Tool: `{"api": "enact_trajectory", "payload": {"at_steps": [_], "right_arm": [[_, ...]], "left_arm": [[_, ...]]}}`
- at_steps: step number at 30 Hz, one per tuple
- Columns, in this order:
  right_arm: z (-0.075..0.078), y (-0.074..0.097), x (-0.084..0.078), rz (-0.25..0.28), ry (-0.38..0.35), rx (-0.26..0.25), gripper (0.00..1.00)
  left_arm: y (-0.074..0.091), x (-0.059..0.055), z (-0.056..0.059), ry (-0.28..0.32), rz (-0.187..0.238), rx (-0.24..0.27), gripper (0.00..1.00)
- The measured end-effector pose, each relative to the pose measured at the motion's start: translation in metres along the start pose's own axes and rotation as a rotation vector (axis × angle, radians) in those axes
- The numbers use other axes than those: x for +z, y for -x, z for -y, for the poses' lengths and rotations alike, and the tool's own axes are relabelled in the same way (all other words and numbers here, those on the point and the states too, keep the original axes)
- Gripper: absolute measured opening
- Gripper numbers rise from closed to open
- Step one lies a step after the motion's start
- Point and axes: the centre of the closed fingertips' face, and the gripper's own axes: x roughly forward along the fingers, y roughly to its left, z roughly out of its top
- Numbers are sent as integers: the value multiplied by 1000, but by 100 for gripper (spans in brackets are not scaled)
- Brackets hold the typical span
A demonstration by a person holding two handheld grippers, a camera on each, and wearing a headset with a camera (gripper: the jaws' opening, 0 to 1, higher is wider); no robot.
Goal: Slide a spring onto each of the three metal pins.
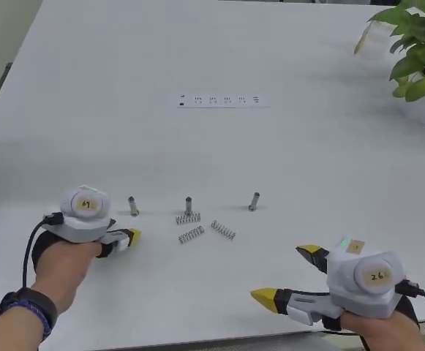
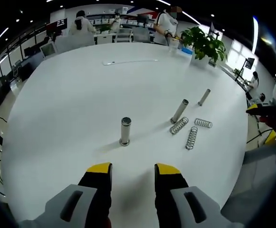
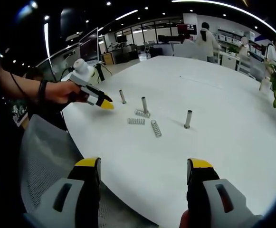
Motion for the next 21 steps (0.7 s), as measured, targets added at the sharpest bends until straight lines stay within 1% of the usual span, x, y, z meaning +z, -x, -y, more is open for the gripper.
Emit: {"api": "enact_trajectory", "payload": {"at_steps": [4,7,9,11,12,13,15,18,21], "right_arm": [[-2,-2,2,3,6,9,73],[-3,-3,3,3,13,14,73],[-2,-4,4,3,16,16,73],[-3,-5,5,2,23,19,73],[-3,-5,6,2,25,20,73],[-2,-4,6,2,26,20,73],[-2,-4,6,2,28,21,73],[-2,-5,7,1,32,23,73],[-2,-6,7,-1,37,25,73]], "left_arm": [[8,-8,2,13,6,1,30],[14,-9,4,13,21,0,32],[16,-8,1,10,31,-2,33],[21,-8,5,3,45,-2,34],[22,-8,4,-1,47,-2,34],[23,-9,1,-10,49,3,35],[29,-11,0,-16,47,9,35],[32,-13,-2,-14,58,8,37],[41,-14,-2,-19,76,4,39]]}}
